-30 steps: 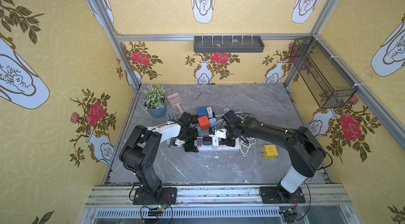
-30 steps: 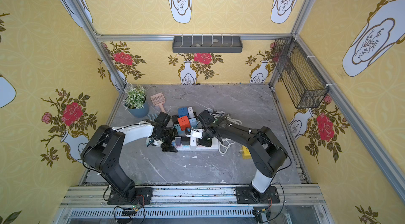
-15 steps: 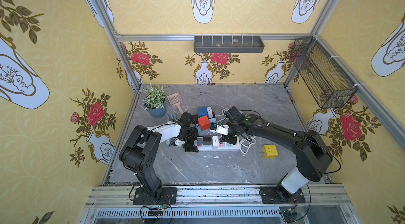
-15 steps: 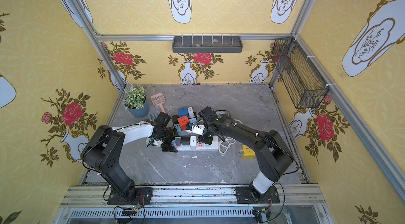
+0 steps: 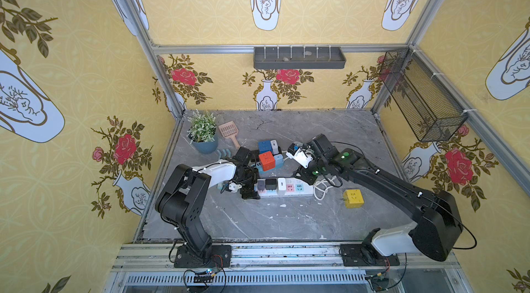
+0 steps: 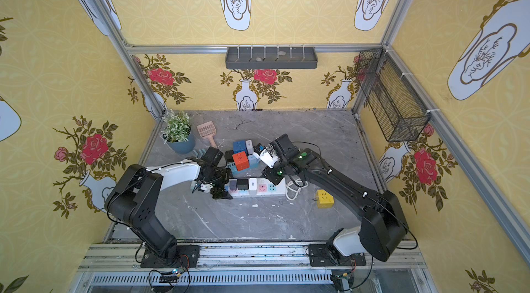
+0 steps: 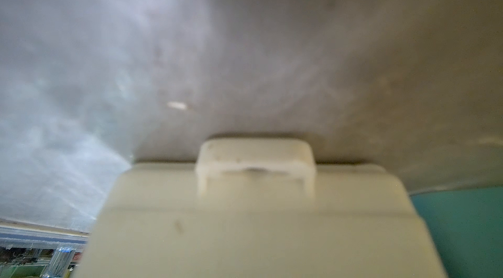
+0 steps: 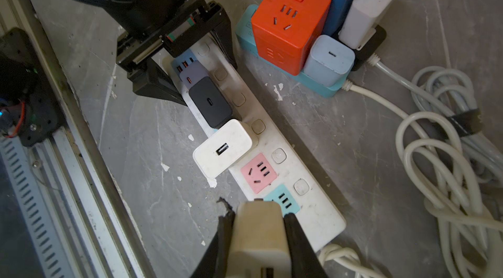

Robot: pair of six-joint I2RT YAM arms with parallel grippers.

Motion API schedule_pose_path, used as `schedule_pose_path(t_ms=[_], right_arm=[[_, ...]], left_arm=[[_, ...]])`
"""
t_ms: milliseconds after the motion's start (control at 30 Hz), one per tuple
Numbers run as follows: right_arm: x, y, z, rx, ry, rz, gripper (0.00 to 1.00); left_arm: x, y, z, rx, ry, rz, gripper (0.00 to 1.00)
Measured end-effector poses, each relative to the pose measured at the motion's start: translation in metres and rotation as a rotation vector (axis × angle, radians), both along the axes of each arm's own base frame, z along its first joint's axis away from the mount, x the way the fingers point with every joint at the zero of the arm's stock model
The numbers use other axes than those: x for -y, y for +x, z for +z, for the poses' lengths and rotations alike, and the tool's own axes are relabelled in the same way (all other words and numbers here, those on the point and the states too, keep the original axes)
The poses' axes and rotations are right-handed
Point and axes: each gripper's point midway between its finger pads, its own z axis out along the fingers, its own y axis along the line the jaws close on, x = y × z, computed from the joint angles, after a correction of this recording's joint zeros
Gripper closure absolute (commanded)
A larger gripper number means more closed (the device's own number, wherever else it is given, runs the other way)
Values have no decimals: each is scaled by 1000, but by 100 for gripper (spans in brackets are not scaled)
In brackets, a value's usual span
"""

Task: Pull the plug off the socket
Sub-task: Place the plug at the center of the board.

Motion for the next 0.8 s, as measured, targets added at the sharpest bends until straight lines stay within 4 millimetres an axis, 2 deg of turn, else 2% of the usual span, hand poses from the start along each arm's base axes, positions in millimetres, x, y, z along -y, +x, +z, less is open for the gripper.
schedule_pose_path(t_ms=[133, 300, 567, 800], right_arm=[[8, -7, 8, -81, 32, -121, 80], [23, -10, 4, -220, 17, -305, 81], [63, -23, -28, -506, -108, -653, 83], [112, -51, -56, -761, -158, -993, 82]], left_arm=[[0, 0, 0, 0, 0, 2, 83], [0, 0, 0, -1, 0, 2, 83], [0, 0, 0, 0, 0, 2, 83], [0, 0, 0, 0, 0, 2, 83]])
